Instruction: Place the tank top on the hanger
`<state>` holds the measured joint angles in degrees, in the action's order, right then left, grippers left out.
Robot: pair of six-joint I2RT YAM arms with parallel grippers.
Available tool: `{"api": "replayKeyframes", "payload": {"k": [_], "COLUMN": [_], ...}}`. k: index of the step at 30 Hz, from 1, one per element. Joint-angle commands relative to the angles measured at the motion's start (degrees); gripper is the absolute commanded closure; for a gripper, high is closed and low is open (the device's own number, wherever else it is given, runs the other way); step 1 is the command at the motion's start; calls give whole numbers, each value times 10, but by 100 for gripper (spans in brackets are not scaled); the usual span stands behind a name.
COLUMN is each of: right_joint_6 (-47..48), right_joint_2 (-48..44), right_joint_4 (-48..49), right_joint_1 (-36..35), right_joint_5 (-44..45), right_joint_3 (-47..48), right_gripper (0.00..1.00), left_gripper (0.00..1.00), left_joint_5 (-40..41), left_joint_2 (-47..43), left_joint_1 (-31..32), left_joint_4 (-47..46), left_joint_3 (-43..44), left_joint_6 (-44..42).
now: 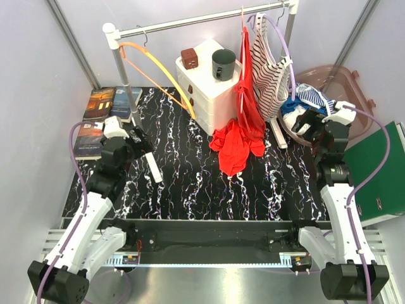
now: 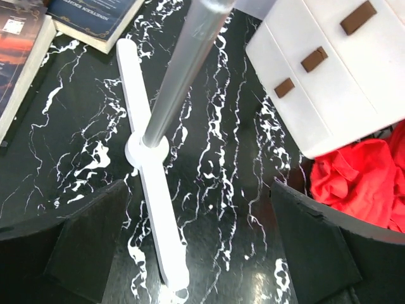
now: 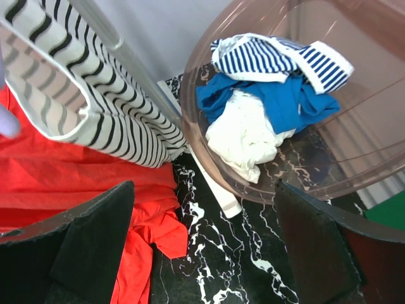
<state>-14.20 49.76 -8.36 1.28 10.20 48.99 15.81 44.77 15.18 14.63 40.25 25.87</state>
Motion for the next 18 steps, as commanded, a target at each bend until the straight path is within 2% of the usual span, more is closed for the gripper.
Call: {"api": "replayKeyframes", "payload": {"k": [1, 7, 10, 14, 18], "right_joint_6": [-8, -7, 14, 24, 13], "right_joint_2": [22, 54, 72, 166, 245], "right_joint_4": [-116, -207, -245, -290, -292], "right_joint_1": [0, 1, 8, 45, 68], "right_joint_5": [36, 92, 127, 78, 65], "right_joint_3": [83, 166, 203, 274, 333], "right_gripper": [0, 0, 0, 0, 0], "left_gripper": [1, 1, 1, 1, 1], "left_joint_5": [-42, -90, -104, -92, -65], "left_joint_2": [5, 29, 17, -6, -13], "left_joint_1": [1, 1, 1, 1, 0], "left_joint_4": [56, 162, 168, 166, 165], "left_joint_3": [75, 157, 157, 135, 110], "left_joint_6": [8, -56, -102, -138, -138]}}
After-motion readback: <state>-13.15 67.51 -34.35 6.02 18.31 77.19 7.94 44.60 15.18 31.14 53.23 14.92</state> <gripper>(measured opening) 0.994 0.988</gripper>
